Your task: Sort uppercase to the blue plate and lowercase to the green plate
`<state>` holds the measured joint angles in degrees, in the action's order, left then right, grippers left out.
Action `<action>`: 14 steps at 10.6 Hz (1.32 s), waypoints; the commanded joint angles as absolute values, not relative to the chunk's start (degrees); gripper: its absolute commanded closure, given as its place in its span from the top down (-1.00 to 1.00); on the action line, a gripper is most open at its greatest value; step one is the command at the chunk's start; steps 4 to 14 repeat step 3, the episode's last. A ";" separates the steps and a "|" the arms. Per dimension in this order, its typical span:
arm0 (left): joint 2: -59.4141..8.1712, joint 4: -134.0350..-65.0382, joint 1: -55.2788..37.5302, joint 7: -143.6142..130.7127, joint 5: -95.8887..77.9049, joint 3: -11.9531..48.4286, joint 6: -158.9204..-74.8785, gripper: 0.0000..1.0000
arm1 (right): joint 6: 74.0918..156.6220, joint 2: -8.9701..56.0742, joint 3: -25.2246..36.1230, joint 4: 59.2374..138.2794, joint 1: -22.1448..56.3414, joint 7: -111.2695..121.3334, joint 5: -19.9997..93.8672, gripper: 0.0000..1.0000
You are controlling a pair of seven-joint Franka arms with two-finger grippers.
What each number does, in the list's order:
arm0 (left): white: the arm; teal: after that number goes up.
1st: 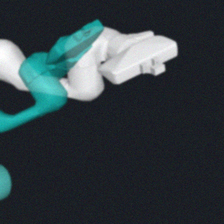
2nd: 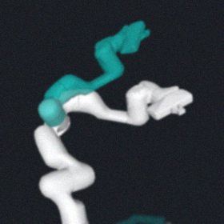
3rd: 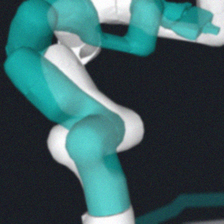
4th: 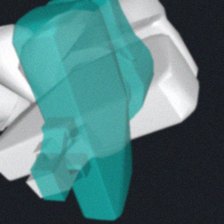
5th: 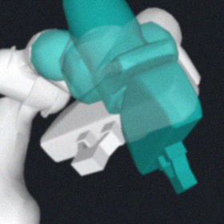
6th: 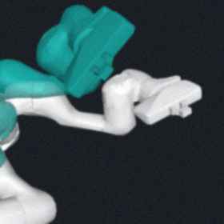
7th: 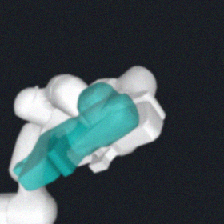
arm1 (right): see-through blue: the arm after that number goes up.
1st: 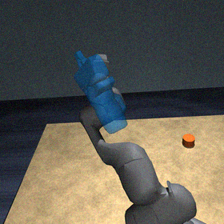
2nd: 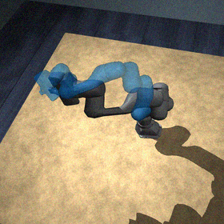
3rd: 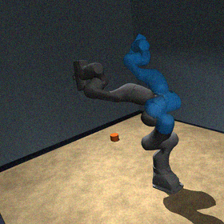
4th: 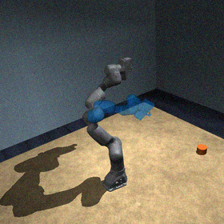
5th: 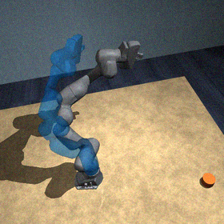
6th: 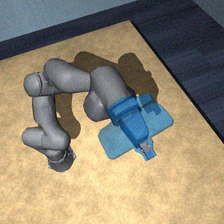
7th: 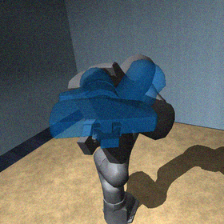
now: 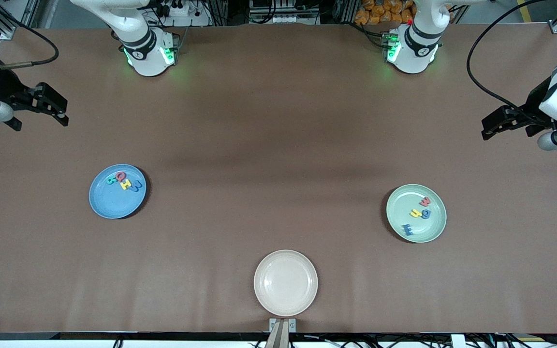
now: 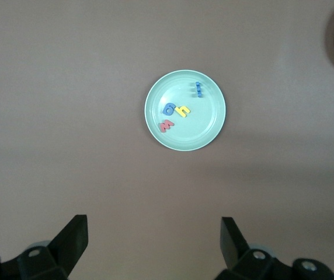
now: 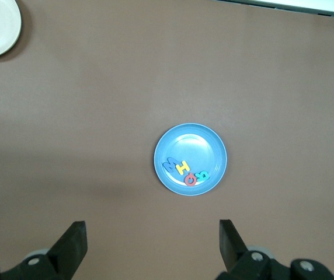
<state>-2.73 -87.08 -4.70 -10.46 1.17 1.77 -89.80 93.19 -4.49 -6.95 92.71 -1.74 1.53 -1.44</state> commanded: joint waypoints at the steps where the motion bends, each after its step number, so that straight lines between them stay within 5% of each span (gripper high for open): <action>1: -2.90 -86.31 -4.92 -9.32 2.55 1.85 -88.86 1.00 | 97.01 -7.20 -7.74 99.46 -3.34 0.88 -0.97 1.00; 14: -2.90 -86.31 -4.92 -9.32 2.55 1.85 -88.86 1.00 | 98.79 -7.47 -6.77 101.60 -2.56 0.97 -1.05 1.00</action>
